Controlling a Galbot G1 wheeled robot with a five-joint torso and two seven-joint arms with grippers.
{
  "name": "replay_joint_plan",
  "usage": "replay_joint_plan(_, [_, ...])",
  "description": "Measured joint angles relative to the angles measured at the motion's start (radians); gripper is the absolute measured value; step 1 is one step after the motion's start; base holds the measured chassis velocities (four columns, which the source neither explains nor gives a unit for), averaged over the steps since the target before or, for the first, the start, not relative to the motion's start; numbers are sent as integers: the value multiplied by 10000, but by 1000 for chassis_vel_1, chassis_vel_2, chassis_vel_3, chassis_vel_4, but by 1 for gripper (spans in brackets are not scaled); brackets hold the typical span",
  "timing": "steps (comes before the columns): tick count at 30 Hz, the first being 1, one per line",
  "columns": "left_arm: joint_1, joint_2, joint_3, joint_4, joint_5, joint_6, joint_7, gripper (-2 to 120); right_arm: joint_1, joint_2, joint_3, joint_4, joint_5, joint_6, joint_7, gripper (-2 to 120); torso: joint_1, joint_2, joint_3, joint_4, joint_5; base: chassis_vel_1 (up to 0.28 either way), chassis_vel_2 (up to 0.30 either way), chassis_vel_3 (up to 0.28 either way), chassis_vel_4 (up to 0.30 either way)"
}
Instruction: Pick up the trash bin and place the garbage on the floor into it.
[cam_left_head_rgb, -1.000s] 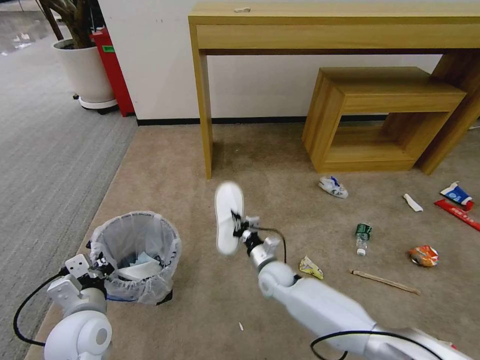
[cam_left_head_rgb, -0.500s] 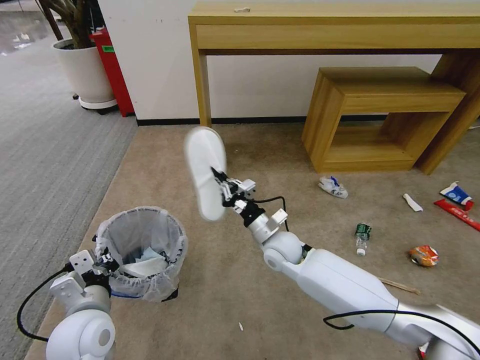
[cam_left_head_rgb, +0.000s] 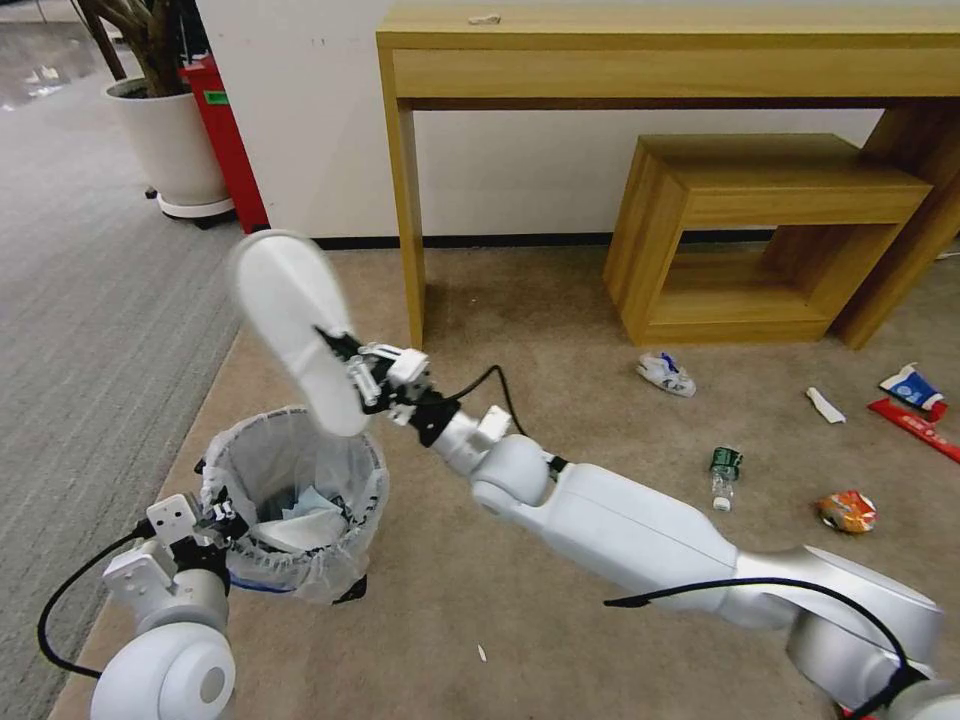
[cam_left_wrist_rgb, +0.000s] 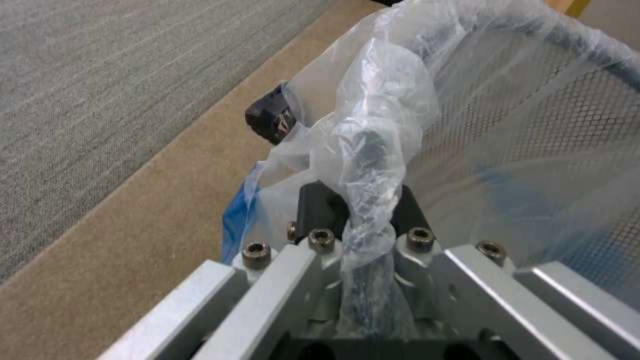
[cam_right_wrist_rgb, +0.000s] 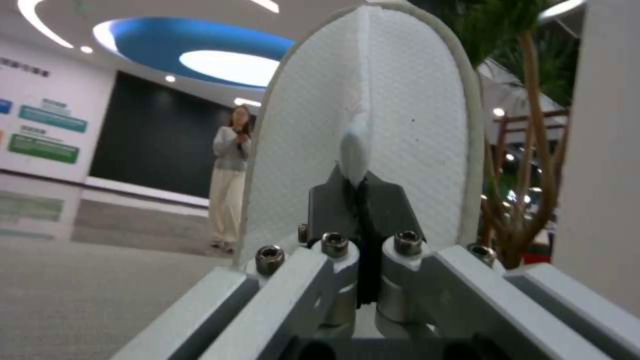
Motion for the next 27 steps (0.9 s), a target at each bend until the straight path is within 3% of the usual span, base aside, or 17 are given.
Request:
replay_joint_plan(10, [148,58,-54,-359,-21,36,28,3,40,625,-286,-811,-641,515,-298,0,0,0,0,0,0,0,0,0,0])
replay_joint_plan(27, [240,75,-91,-668,-94,79,39,3,-264,759,-457,-1701,-1291,908,-563,0,0,0,0,-1,2,0,0,0,0])
